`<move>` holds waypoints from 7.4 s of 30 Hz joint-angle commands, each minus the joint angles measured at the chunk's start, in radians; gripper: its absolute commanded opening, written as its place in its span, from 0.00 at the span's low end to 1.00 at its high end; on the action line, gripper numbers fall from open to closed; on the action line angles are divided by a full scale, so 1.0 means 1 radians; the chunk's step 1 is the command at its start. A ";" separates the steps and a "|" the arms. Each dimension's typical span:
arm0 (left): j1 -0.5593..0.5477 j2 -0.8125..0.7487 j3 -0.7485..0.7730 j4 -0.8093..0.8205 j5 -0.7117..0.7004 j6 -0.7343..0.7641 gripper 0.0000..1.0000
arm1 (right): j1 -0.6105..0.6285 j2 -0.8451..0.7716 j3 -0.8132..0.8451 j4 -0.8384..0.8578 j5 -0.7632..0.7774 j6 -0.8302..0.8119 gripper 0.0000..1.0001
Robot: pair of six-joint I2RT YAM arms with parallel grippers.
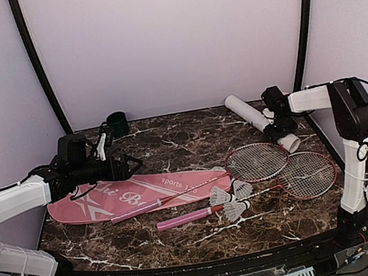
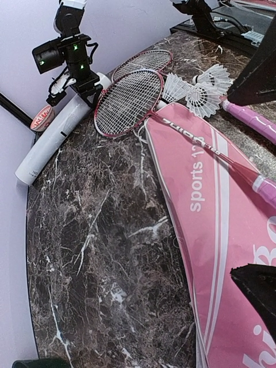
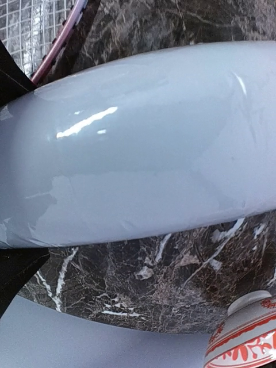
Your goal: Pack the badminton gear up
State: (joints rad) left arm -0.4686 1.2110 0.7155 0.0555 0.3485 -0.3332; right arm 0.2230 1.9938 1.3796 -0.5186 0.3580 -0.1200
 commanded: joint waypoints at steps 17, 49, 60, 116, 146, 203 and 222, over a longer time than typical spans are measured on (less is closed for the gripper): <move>-0.004 -0.126 -0.052 0.162 -0.052 -0.056 0.99 | 0.026 -0.382 0.049 0.074 -0.318 0.097 0.53; -0.351 0.114 0.074 0.976 0.121 -0.250 0.99 | 0.568 -0.714 -0.567 1.400 -0.938 0.706 0.52; -0.400 0.218 0.160 1.117 0.146 -0.254 0.99 | 0.675 -0.629 -0.585 1.485 -0.883 0.699 0.51; -0.433 -0.017 0.037 0.532 0.046 0.242 0.53 | 0.665 -0.858 -0.631 1.055 -0.805 0.416 1.00; -0.440 -0.322 0.103 -0.581 -0.334 0.558 0.43 | 0.598 -0.833 -0.082 0.048 -0.889 0.140 0.81; -0.469 -0.366 -0.007 -0.552 -0.432 0.836 0.38 | 0.737 -0.775 -0.171 0.186 -0.985 0.303 0.00; -0.469 -0.373 -0.006 -0.570 -0.458 0.830 0.33 | 0.613 -0.877 -0.262 0.204 -1.016 0.329 0.00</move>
State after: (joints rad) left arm -0.9398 0.8646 0.7105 -0.5144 -0.0879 0.5152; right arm 0.8429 1.1252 1.1191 -0.3145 -0.6621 0.2222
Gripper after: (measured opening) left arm 0.650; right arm 0.006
